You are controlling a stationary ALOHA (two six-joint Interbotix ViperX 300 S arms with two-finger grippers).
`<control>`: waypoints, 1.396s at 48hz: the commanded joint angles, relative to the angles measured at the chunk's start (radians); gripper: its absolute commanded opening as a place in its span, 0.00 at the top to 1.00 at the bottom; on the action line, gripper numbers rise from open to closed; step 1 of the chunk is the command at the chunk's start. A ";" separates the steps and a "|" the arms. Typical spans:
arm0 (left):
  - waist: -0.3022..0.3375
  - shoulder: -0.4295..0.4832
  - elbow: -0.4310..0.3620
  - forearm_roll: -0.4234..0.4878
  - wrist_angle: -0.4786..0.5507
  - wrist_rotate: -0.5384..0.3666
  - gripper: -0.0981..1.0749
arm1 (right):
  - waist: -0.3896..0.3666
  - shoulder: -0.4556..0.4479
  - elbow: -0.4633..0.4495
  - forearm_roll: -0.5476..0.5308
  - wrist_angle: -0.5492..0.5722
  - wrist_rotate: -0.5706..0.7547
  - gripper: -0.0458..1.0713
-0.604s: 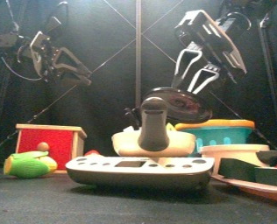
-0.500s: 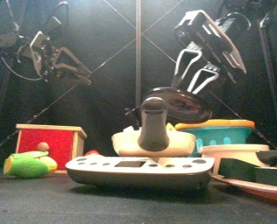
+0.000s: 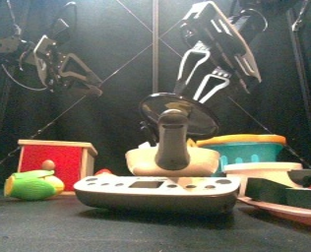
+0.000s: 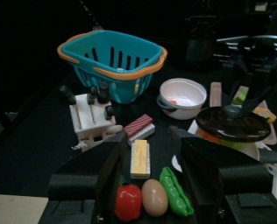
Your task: Place lid on pan
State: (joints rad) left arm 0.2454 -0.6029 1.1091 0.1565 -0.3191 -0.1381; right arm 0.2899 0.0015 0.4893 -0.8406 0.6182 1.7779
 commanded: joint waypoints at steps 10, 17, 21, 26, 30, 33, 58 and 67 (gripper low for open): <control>0.002 -0.002 -0.009 0.002 -0.003 0.002 0.22 | -0.008 0.023 -0.132 0.216 0.140 -0.308 0.43; 0.002 -0.002 -0.009 0.002 -0.005 0.002 0.22 | -0.009 0.071 -0.190 0.232 0.166 -0.360 0.43; 0.002 -0.002 -0.009 0.002 -0.005 0.002 0.22 | -0.008 0.087 -0.204 0.213 0.176 -0.362 0.43; 0.002 -0.002 -0.008 0.002 -0.005 0.002 0.22 | -0.008 0.092 -0.207 0.192 0.181 -0.360 0.43; 0.002 -0.002 -0.009 0.002 -0.005 0.002 0.22 | -0.009 0.094 -0.209 0.190 0.178 -0.360 0.43; 0.002 -0.002 -0.009 0.002 -0.005 0.002 0.22 | -0.009 0.098 -0.206 0.193 0.178 -0.360 0.43; 0.002 -0.002 -0.009 0.002 -0.005 0.002 0.22 | -0.011 0.129 -0.202 0.198 0.176 -0.360 0.43; 0.002 -0.002 -0.009 0.002 -0.003 0.002 0.22 | -0.011 0.133 -0.199 0.192 0.175 -0.360 0.42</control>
State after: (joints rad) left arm 0.2454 -0.6029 1.1121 0.1565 -0.3191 -0.1381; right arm 0.2838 0.1549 0.3068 -0.6412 0.7961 1.4174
